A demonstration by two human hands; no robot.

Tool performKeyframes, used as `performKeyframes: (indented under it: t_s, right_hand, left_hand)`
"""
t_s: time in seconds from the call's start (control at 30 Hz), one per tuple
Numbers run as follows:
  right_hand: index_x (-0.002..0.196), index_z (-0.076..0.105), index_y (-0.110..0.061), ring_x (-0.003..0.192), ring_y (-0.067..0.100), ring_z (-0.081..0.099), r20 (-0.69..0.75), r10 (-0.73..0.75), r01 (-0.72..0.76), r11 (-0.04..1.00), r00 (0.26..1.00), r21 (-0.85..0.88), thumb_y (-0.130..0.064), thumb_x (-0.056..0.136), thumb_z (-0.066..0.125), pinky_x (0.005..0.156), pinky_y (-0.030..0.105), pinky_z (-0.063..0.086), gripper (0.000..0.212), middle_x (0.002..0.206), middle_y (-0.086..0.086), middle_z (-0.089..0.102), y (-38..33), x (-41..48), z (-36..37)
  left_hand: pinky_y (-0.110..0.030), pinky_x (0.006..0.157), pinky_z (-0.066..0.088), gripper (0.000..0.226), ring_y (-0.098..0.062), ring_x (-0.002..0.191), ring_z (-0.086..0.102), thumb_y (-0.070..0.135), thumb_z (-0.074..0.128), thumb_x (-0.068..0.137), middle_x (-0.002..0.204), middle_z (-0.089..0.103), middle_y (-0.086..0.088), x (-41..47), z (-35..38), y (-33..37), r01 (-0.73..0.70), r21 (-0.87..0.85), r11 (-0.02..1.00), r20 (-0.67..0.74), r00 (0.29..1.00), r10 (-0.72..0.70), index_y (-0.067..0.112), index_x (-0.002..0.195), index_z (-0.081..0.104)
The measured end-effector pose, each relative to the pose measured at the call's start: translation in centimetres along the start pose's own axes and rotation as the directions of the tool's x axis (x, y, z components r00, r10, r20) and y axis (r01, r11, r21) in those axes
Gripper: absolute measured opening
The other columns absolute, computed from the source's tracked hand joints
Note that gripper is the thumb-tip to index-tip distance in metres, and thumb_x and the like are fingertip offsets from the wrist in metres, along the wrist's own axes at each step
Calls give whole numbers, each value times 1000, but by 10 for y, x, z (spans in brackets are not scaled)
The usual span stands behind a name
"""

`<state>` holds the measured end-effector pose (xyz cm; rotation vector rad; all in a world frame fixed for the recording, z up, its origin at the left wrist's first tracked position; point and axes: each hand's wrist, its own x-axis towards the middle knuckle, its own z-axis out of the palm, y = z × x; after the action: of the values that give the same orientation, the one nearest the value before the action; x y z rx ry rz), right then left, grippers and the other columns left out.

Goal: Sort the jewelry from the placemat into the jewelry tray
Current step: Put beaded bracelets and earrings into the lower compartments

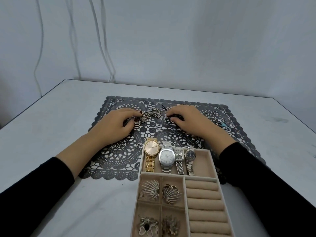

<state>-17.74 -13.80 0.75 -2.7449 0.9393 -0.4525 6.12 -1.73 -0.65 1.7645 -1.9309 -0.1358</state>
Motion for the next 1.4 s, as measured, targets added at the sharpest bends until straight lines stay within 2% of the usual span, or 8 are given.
performKeyframes:
  t_s: [0.13, 0.27, 0.4, 0.5, 0.7, 0.9, 1.1, 1.4]
  right_hand:
    - [108, 69, -18, 104, 11, 58, -22, 47, -46, 997, 999, 63, -17, 92, 60, 94, 28, 45, 18, 111, -4, 67, 2, -4, -6]
    - [118, 66, -23, 110, 7, 55, -31, 61, -57, 993, 998, 105, -19, 92, 61, 92, 17, 36, 27, 120, -7, 65, 3, -5, -6]
    - [110, 71, -22, 102, 4, 55, -20, 41, -39, 995, 999, 94, -16, 91, 62, 88, 15, 35, 22, 116, -6, 66, 4, -4, -5]
    - [103, 73, -19, 94, 6, 56, -30, 39, -36, 995, 999, 91, -16, 90, 64, 83, 16, 37, 16, 106, -5, 68, 5, -4, -5]
    - [92, 71, -14, 91, 10, 58, -50, 55, -49, 992, 997, 113, -15, 88, 66, 78, 19, 39, 7, 96, -3, 68, 1, -10, -7]
    - [93, 70, -18, 91, 5, 59, -80, 144, -122, 963, 986, 239, -19, 89, 65, 82, 19, 43, 6, 97, -9, 68, -6, -22, -10]
    - [92, 68, -16, 70, -7, 61, -80, 205, -146, 875, 976, 462, -17, 89, 65, 64, 7, 43, 4, 83, -9, 68, -15, -37, -16]
    - [94, 69, -12, 75, 5, 65, -105, 233, -125, 789, 967, 601, -15, 86, 69, 67, 11, 47, 9, 86, 4, 72, -28, -55, -21]
  left_hand:
    - [-36, 71, 55, 36, -26, 68, 66, 14, 49, 95, 132, 60, 9, -1, 0, -1, 9, -19, 1000, -27, 1000, -9, 29, 124, 64]
    - [-21, 88, 44, 34, -7, 102, 61, 16, 51, 97, 130, 61, 9, -1, 1, -1, -33, -40, 999, -23, 999, 32, 26, 128, 63]
    - [-26, 105, 40, 33, -6, 120, 53, 19, 53, 98, 131, 60, 9, -1, 1, 1, -98, -25, 995, 28, 995, 98, 26, 130, 62]
    - [-23, 102, 39, 33, -6, 120, 53, 20, 54, 98, 131, 60, 9, -1, -1, 1, -129, -38, 991, 30, 991, 131, 27, 129, 62]
    - [0, 84, 36, 27, 3, 115, 54, 26, 60, 95, 124, 63, 15, -7, -4, 6, -145, -114, 983, -19, 989, 144, 28, 121, 67]
    - [-12, 91, 46, 19, 0, 102, 61, 27, 66, 91, 110, 67, 13, -23, -11, 13, -237, -94, 967, 33, 970, 241, 25, 107, 74]
    - [-12, 90, 44, 17, 1, 102, 60, 27, 68, 89, 107, 66, 16, -37, -15, 18, -236, -125, 964, 101, 963, 249, 27, 105, 74]
    - [-20, 93, 47, 16, 1, 103, 60, 26, 69, 89, 110, 65, 15, -51, -17, 22, -219, -126, 968, 116, 965, 233, 28, 104, 74]
